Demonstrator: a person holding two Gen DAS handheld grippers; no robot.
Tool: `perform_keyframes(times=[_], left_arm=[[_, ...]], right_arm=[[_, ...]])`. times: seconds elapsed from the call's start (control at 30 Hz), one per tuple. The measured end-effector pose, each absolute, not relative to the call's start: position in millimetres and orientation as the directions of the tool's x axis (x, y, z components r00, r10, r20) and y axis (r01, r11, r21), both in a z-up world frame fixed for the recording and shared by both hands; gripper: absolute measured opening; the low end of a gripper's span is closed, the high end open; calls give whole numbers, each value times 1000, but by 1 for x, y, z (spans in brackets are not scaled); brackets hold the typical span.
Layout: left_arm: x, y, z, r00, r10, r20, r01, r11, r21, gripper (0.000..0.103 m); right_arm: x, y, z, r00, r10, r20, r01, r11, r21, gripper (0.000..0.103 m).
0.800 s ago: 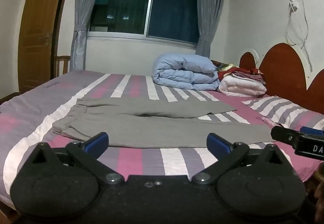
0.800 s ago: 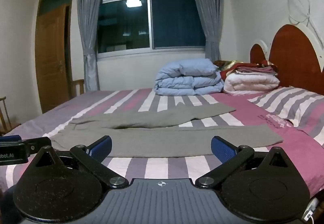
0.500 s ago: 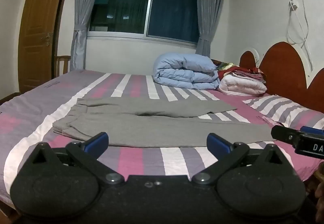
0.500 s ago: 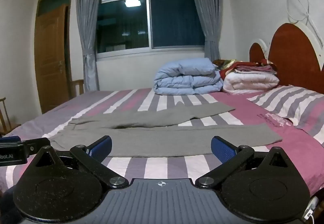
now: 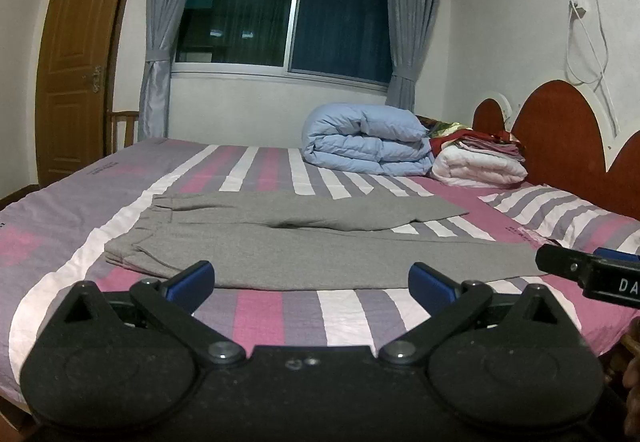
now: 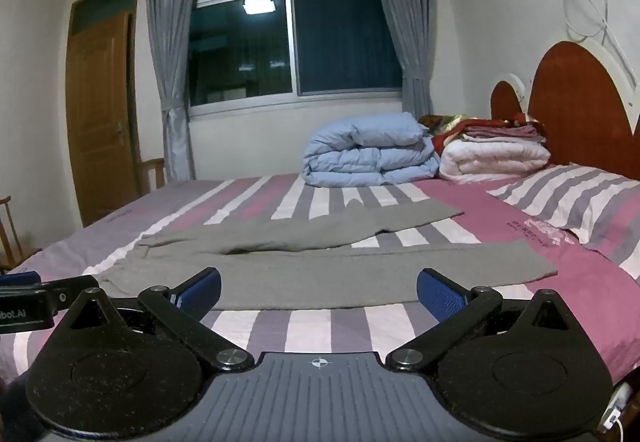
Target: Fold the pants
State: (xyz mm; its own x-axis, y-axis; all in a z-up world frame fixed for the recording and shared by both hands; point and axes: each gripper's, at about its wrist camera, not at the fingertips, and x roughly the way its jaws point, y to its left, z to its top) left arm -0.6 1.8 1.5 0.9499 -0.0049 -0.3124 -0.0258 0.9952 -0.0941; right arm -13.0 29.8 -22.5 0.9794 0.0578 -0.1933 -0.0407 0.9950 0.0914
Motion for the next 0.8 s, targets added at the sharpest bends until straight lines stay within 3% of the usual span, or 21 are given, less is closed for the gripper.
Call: perform_keyframes(times=[0.8], left_arm=[[0,5,-3,950,-2,-312,-24,996,-80,97]], right_arm=[[-13,30,-23,979,58,-193,-41,995,91,103]])
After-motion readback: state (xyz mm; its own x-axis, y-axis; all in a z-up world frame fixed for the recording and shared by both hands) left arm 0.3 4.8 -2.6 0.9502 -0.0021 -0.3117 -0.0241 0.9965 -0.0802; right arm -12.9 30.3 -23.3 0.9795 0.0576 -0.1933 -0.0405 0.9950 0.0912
